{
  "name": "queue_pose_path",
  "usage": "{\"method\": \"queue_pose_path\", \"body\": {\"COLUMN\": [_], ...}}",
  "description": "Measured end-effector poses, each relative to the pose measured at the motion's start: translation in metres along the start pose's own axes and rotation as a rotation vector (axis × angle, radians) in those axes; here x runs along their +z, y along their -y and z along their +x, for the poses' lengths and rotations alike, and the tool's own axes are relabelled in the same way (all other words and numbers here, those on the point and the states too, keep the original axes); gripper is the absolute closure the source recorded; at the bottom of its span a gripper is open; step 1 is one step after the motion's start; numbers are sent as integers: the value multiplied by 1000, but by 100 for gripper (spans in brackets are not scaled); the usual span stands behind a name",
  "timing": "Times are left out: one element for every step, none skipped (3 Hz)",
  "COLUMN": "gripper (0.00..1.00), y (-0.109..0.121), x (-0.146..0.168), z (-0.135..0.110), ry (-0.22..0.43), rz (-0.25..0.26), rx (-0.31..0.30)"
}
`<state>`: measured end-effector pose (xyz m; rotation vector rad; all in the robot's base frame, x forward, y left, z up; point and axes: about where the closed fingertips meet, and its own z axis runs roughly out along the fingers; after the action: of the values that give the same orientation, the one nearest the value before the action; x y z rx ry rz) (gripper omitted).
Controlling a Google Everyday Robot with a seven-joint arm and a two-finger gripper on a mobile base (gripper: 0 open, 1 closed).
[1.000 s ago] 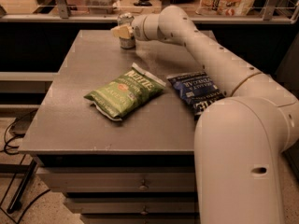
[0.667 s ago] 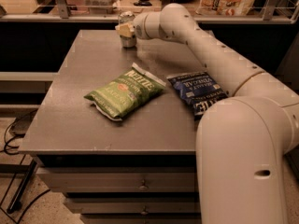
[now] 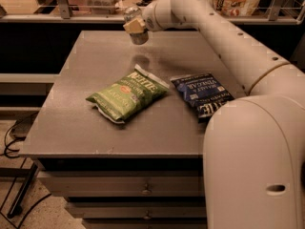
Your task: Knock 7up can over
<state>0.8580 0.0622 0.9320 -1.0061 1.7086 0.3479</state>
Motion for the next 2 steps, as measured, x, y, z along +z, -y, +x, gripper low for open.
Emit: {"method": "queue_pose_path", "body": {"gripper": [100,100], "y": [-9,-9], "x": [-10,-9], "z": [21,21], "ry": [-82,-82], "rz": [-55,-55], "rx": [-1,-1]}}
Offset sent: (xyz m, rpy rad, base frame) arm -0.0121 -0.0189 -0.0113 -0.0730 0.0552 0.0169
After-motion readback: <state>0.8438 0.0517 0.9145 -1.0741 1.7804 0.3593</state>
